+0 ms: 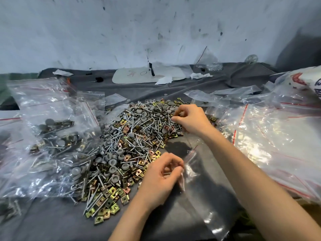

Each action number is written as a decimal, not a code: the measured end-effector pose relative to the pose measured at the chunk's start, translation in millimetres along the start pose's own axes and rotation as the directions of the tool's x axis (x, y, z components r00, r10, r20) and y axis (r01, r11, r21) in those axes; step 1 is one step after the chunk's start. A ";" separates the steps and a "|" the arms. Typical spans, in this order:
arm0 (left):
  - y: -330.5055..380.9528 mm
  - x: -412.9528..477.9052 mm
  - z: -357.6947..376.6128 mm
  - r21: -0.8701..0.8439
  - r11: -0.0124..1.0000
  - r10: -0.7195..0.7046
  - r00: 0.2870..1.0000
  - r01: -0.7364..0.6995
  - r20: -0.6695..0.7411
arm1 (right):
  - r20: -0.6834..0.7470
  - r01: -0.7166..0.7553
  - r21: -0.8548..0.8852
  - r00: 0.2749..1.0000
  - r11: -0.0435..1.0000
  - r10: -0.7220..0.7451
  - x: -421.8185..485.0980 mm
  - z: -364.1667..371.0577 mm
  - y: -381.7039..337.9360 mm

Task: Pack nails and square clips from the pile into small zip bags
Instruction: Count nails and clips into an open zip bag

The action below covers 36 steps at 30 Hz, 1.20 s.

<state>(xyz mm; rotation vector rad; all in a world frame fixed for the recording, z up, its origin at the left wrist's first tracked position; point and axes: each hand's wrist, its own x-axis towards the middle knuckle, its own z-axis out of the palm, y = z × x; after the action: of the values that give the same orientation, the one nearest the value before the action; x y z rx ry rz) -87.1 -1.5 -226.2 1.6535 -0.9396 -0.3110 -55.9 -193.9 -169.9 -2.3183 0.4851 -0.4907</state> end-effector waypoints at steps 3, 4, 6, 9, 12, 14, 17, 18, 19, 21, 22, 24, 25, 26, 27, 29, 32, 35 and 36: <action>0.0 -0.2 0.3 0.107 0.990 0.099 0.995 -0.095 -0.031 | 0.017 0.035 -0.140 0.999 0.990 -0.033 3.1 21.5 -3.9; -0.4 -0.9 -0.1 0.116 0.988 0.103 0.994 -0.098 -0.042 | 0.013 0.030 -0.145 1.000 0.989 -0.029 4.3 24.7 -3.3; -1.4 -1.4 -0.4 0.134 0.987 0.102 0.992 -0.092 -0.071 | 0.022 0.030 -0.179 0.999 0.983 -0.026 5.2 27.2 -2.7; -2.0 -1.0 -1.1 0.102 0.992 0.082 0.994 -0.075 -0.071 | 0.103 0.070 -0.256 0.994 0.964 -0.045 4.8 27.8 -4.3; 0.0 -0.7 -1.2 0.133 0.987 0.101 0.993 -0.092 -0.060 | 0.168 0.119 -0.342 0.984 0.932 -0.064 5.1 24.0 -3.4; 0.4 -1.2 -0.7 0.134 0.987 0.091 0.995 -0.085 -0.041 | 0.185 0.151 -0.399 0.979 0.904 -0.082 4.7 23.1 -1.5; 1.5 -1.6 0.2 0.083 0.995 0.067 0.997 -0.064 -0.037 | 0.138 0.162 -0.430 0.984 0.888 -0.112 2.9 21.4 2.6; 1.8 -1.4 0.4 0.068 0.996 0.061 0.997 -0.058 -0.040 | 0.122 0.159 -0.417 0.986 0.895 -0.118 2.3 18.8 3.3; 1.9 -1.4 0.1 0.060 0.997 0.058 0.997 -0.055 -0.044 | 0.116 0.158 -0.377 0.986 0.913 -0.123 1.2 15.0 3.0; 0.9 -0.9 -0.5 0.071 0.996 0.063 0.997 -0.059 -0.051 | 0.152 0.173 -0.204 0.978 0.964 -0.143 -5.3 4.3 -1.0; 0.2 -0.7 -0.7 0.081 0.995 0.066 0.997 -0.062 -0.050 | 0.179 0.190 -0.111 0.969 0.976 -0.168 -11.6 -2.1 -4.8; -1.8 0.2 -0.6 0.117 0.991 0.073 0.996 -0.068 -0.045 | 0.234 0.234 -0.012 0.946 0.972 -0.224 -26.1 -15.9 -13.5; -2.7 0.7 -0.7 0.140 0.987 0.083 0.995 -0.075 -0.048 | 0.266 0.251 -0.002 0.933 0.968 -0.242 -32.9 -21.4 -16.9; -3.3 1.1 -0.5 0.158 0.984 0.093 0.994 -0.084 -0.053 | 0.304 0.256 0.000 0.921 0.967 -0.244 -39.9 -25.7 -19.5; -3.6 1.2 -0.4 0.166 0.982 0.101 0.993 -0.090 -0.057 | 0.346 0.246 0.004 0.909 0.969 -0.232 -46.2 -29.0 -21.0; -3.5 1.5 0.4 0.166 0.982 0.106 0.993 -0.095 -0.058 | 0.439 0.207 0.033 0.876 0.978 -0.200 -57.6 -33.6 -19.6; -2.8 0.9 -0.1 0.148 0.985 0.098 0.993 -0.088 -0.062 | 0.529 0.158 0.100 0.828 0.982 -0.187 -70.1 -36.9 -11.6; -3.7 0.8 -1.4 0.169 0.981 0.102 0.993 -0.091 -0.060 | 0.525 0.116 0.152 0.832 0.982 -0.179 -74.7 -41.0 -1.4; -3.3 0.4 -0.9 0.171 0.981 0.107 0.993 -0.096 -0.058 | 0.528 0.101 0.174 0.830 0.980 -0.179 -75.4 -43.1 1.1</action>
<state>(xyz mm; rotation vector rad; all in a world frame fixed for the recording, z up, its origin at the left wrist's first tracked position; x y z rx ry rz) -84.9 -1.1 -228.9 1.7510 -1.0178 -0.1081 -141.2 -183.4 -157.1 -2.2325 0.0005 0.0817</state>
